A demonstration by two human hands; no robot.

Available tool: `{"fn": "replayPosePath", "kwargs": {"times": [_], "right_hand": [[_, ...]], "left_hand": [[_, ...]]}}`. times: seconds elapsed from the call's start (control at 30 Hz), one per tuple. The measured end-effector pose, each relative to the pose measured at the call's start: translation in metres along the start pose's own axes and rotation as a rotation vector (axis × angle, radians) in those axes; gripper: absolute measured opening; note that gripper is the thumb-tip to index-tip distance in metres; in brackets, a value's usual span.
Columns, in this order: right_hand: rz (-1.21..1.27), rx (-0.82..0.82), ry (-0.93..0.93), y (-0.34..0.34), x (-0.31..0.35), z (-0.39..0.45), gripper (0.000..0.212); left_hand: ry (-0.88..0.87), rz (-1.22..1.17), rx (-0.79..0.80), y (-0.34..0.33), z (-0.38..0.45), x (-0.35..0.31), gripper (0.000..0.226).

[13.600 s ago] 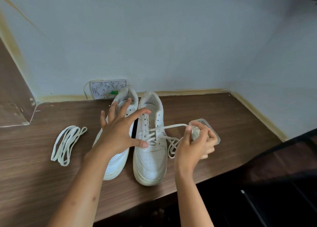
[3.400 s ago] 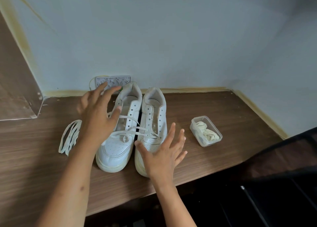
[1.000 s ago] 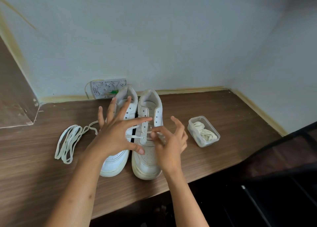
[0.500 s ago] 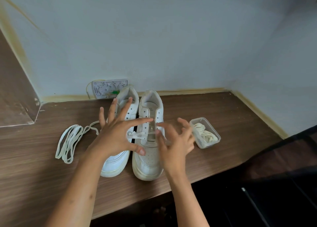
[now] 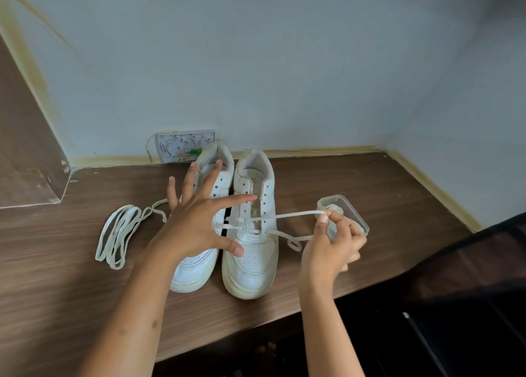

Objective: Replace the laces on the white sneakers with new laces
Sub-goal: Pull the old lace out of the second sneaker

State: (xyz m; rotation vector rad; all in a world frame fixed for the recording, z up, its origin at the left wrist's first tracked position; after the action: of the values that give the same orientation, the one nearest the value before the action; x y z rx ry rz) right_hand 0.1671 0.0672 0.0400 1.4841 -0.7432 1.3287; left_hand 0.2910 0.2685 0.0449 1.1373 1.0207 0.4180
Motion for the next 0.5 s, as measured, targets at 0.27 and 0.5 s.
{"fn": "replayPosePath", "kwargs": {"times": [0.27, 0.5], "right_hand": [[-0.145, 0.268, 0.436, -0.024, 0.026, -0.016, 0.027], [-0.452, 0.45, 0.592, -0.06, 0.013, -0.042, 0.014]], "left_hand": [[-0.01, -0.008, -0.011, 0.001, 0.0, -0.001, 0.087], [-0.004, 0.002, -0.011, 0.0, -0.001, 0.0, 0.09]]}}
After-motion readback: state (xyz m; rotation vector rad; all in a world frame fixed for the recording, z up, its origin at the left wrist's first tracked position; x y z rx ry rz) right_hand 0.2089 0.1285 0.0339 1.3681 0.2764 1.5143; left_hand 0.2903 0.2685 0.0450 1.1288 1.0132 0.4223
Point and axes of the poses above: each hand's wrist, its own z-axis towards the middle knuckle, its own y-axis out of the back of the hand, x = y × z, the point moved 7 cm from there along z, towards the middle knuckle, and after that the axes turned 3 degrees about -z, right-handed, at the moved point
